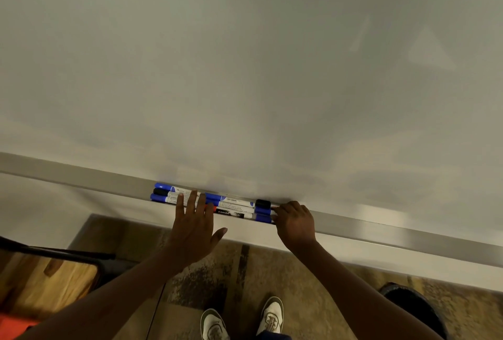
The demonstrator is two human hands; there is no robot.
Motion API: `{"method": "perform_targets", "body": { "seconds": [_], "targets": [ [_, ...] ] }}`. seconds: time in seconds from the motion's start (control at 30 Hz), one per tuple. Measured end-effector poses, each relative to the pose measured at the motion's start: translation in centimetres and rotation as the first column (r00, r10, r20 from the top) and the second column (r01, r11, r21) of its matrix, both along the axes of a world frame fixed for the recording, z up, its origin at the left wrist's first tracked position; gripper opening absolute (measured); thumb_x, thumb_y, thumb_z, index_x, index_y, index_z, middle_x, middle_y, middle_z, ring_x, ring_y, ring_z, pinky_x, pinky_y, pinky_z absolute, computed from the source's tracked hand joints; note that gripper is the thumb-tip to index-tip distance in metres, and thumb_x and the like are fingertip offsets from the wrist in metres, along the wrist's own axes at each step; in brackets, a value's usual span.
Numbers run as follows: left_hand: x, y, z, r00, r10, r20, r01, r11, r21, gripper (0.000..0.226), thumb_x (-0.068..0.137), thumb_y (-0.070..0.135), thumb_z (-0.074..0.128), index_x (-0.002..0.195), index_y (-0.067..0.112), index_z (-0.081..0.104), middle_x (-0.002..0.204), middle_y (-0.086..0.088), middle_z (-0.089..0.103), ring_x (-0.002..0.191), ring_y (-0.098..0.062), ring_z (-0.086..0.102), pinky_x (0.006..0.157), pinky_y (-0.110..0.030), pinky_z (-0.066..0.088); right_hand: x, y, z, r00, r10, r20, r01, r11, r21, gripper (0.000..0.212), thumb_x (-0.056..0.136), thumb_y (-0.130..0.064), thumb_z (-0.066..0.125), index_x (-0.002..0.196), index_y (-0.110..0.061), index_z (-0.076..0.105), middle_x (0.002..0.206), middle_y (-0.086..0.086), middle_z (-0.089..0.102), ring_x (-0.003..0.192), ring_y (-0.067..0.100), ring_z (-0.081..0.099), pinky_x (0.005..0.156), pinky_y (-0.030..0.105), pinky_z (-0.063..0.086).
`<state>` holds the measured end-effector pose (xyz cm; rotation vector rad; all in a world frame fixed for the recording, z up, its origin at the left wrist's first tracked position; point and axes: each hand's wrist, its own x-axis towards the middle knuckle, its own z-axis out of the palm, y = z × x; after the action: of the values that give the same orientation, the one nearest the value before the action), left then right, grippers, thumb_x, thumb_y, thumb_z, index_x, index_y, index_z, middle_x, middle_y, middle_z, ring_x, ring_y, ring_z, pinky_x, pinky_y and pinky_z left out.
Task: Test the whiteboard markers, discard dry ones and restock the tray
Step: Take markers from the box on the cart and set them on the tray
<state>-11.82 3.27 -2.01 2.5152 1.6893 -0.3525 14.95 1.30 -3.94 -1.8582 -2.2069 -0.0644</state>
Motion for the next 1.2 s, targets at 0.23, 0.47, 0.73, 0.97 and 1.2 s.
{"method": "perform_targets", "body": {
  "seconds": [0.23, 0.47, 0.73, 0.97, 1.2],
  "targets": [
    [-2.9, 1.2, -1.1, 0.993, 0.117, 0.002, -0.117, 0.992, 0.038, 0.092, 0.089, 0.069, 0.015, 0.128, -0.006, 0.051, 0.133, -0.033, 0.047, 0.127, -0.049, 0.041, 0.107, -0.065, 0.02, 0.0, -0.7, -1.1, 1.0, 0.017, -0.025, -0.017, 1.0, 0.025, 0.012, 0.077, -0.027, 0.075, 0.079, -0.015, 0.071, 0.078, 0.0, 0.069, 0.079, 0.02, 0.061, 0.066, 0.033, 0.048],
    [-6.2, 2.9, -1.6, 0.932, 0.361, 0.02, -0.361, 0.932, 0.003, 0.102, 0.082, 0.073, 0.017, 0.134, -0.011, 0.039, 0.135, -0.039, 0.04, 0.122, -0.055, 0.041, 0.096, -0.068, 0.031, 0.0, -1.6, -1.5, 0.999, 0.036, -0.019, -0.035, 0.998, 0.055, 0.031, 0.072, -0.028, 0.08, 0.097, -0.012, 0.071, 0.1, 0.007, 0.07, 0.102, 0.028, 0.061, 0.082, 0.04, 0.05],
    [-6.3, 3.5, -2.8, 0.92, 0.39, 0.044, -0.39, 0.921, -0.026, 0.1, 0.08, 0.076, 0.036, 0.132, -0.01, 0.04, 0.131, -0.04, 0.04, 0.115, -0.053, 0.047, 0.094, -0.067, 0.035, -0.4, -1.5, -2.7, 0.997, 0.007, 0.08, -0.003, 0.999, -0.051, 0.032, 0.073, -0.018, 0.079, 0.103, -0.014, 0.068, 0.11, 0.008, 0.069, 0.109, 0.032, 0.059, 0.093, 0.05, 0.045],
    [-6.2, 3.5, -3.0, 0.908, 0.412, 0.074, -0.406, 0.91, -0.088, 0.105, 0.079, 0.078, 0.02, 0.13, -0.011, 0.041, 0.127, -0.041, 0.043, 0.11, -0.052, 0.05, 0.093, -0.064, 0.039, -1.0, -1.8, -2.6, 0.997, -0.003, 0.08, 0.007, 0.999, -0.051, 0.035, 0.068, -0.016, 0.083, 0.1, -0.011, 0.07, 0.106, 0.007, 0.07, 0.106, 0.029, 0.061, 0.088, 0.047, 0.047],
    [-6.1, 4.1, -2.3, 0.89, 0.438, 0.125, -0.439, 0.898, -0.024, 0.124, 0.062, 0.088, 0.048, 0.137, -0.01, 0.033, 0.136, -0.039, 0.037, 0.126, -0.051, 0.038, 0.102, -0.063, 0.03, -0.4, -1.8, -2.5, 0.994, 0.016, 0.104, -0.008, 0.997, -0.074, 0.038, 0.068, -0.017, 0.083, 0.103, -0.011, 0.069, 0.109, 0.007, 0.069, 0.107, 0.03, 0.06, 0.09, 0.049, 0.046]
  ]
}}
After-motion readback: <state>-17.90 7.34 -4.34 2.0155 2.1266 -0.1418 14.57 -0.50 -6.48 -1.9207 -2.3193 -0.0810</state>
